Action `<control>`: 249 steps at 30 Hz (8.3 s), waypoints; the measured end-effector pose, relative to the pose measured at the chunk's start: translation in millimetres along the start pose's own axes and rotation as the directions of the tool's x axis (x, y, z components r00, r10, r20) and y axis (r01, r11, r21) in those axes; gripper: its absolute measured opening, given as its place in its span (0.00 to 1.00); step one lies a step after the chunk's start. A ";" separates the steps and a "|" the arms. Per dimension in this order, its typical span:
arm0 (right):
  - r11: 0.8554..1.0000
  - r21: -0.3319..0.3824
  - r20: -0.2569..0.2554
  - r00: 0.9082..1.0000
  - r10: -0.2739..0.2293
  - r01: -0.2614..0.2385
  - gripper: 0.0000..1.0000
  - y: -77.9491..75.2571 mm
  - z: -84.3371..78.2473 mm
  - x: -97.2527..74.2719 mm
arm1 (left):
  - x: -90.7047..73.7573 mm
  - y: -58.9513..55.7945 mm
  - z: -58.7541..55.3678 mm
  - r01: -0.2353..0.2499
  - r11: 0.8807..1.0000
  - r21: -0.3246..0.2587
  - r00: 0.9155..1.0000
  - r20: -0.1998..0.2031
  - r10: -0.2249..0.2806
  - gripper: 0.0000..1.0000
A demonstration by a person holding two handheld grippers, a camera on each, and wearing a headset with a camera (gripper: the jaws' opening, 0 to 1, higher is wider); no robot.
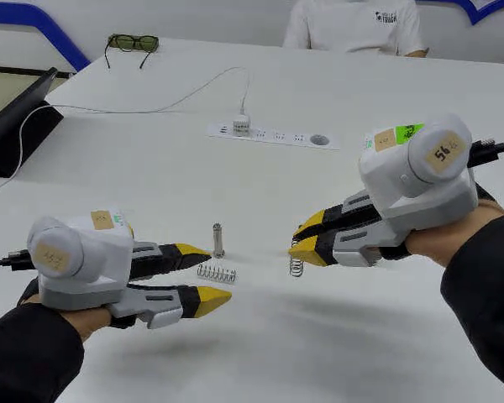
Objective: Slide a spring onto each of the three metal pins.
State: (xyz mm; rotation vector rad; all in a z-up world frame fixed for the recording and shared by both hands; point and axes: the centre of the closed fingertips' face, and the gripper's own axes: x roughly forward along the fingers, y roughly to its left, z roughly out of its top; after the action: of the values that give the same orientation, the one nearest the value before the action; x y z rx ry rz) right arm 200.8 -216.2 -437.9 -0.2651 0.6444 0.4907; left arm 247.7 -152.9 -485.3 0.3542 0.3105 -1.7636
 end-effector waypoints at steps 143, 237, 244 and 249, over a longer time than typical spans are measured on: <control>0.999 0.037 0.003 1.000 -0.017 0.017 0.19 -3.6 -10.1 93.4 | -8.3 10.3 -12.7 -0.061 0.995 -0.085 0.998 0.015 0.062 0.40; 0.978 -0.078 -0.054 0.980 0.192 -0.196 0.11 59.8 23.6 64.1 | 2.0 -17.7 -11.8 0.055 0.993 0.105 0.998 -0.020 -0.053 0.13; 0.979 -0.072 -0.030 0.981 0.190 -0.192 0.12 59.1 30.7 64.7 | 2.6 -18.7 -11.1 0.055 0.994 0.092 0.998 -0.016 -0.054 0.13; 0.979 -0.063 -0.008 0.981 0.193 -0.194 0.12 59.8 36.0 64.9 | 3.5 -21.6 -10.3 0.065 0.995 0.077 0.998 -0.010 -0.065 0.12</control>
State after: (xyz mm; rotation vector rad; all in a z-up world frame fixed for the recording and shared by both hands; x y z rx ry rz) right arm 233.3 -128.4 -456.1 -0.2644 0.6608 0.6988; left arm 226.6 -147.3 -495.8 0.4104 0.2616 -1.8421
